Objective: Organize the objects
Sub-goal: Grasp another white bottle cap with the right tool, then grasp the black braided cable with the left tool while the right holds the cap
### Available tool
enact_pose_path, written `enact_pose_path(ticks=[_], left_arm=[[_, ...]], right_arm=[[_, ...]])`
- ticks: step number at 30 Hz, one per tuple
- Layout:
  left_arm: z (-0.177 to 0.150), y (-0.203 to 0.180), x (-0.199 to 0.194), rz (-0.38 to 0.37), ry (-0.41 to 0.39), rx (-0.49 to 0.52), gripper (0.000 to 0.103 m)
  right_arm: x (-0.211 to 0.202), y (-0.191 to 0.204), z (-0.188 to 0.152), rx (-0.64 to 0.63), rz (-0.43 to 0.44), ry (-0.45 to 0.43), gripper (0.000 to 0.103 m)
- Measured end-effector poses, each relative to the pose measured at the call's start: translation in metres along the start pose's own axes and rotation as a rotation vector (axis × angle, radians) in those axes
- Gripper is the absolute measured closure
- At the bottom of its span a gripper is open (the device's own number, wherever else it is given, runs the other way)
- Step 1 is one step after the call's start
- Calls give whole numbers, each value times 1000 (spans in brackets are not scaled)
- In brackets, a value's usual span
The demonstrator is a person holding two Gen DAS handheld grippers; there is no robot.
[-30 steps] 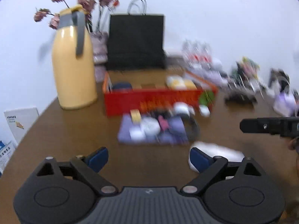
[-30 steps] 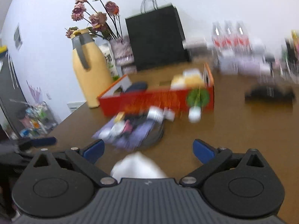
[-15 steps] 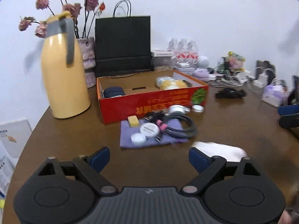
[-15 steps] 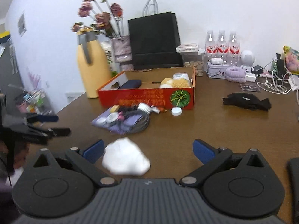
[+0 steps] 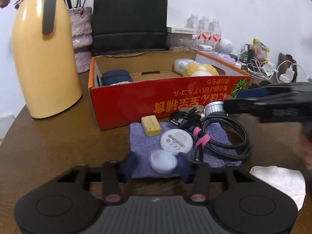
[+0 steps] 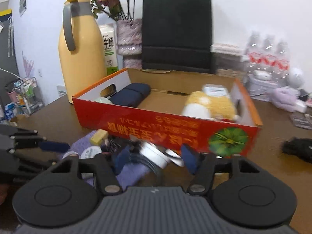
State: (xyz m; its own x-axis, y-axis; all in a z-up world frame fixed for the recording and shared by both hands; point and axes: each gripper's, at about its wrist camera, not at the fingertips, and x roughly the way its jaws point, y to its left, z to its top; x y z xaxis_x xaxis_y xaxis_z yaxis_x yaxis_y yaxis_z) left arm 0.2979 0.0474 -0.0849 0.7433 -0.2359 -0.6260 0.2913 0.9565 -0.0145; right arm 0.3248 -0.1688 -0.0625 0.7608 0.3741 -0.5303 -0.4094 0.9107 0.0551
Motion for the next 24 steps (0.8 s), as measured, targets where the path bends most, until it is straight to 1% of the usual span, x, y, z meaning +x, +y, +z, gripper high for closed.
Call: enact_pose_path(ticks=[1,2,3,4,5,6,7,8,10,12,13,15,17,19,20,22,23,24], left_arm=[[0,0,0,6,-2,2,81],[0,1,0,17,-2,6,86],[0,1,-1,23,-2,6,89],[0,1,-2,25,-5,2,93],[1,1,-5,31,-8,-3,93],[0,1,-9,38,-14,-9,94],[-1,1,-14,45,-21,-14,94],[-1,1,-19,55,-21,-25,94],[-4,-1,-35,46,-37,-53,94],[-12,-6,-52,18,-45,-81,94],[-16,-10,-57,-2,-40,-85,92],[-25,-19,-66,-16,-35,-90,89],[-31,-29,-69,-24,-30,-74,86],[-34,-36,-72,-36,-29,-75,77],[-34,-38,-72,-41,-32,-81,73],[-31,-43,-69,-51,-33,-82,53],[-29,-46,-67,-59,-37,-71,52],[-27,-50,-63,-68,-43,-59,52]], right_arm=[[8,1,0,3,9,4,56],[17,3,0,1,8,31,70],[20,5,-1,-11,-15,37,74],[20,8,-3,-22,-17,34,75],[17,10,-5,-26,-19,32,80],[12,11,-6,-27,-18,26,90],[4,12,-7,-29,-18,20,92],[-6,14,-8,-32,-21,19,97],[-30,19,-12,-42,-21,-13,97],[-56,26,-21,-67,-27,-30,97],[-65,29,-27,-76,-41,-29,97],[-77,34,-40,-102,-66,-5,97],[-81,35,-53,-119,-74,37,97],[-84,35,-63,-111,-67,66,97],[-86,34,-66,-100,-64,65,95],[-93,31,-69,-77,-73,52,93],[-96,30,-69,-63,-81,37,86],[-98,27,-69,-52,-87,27,75]])
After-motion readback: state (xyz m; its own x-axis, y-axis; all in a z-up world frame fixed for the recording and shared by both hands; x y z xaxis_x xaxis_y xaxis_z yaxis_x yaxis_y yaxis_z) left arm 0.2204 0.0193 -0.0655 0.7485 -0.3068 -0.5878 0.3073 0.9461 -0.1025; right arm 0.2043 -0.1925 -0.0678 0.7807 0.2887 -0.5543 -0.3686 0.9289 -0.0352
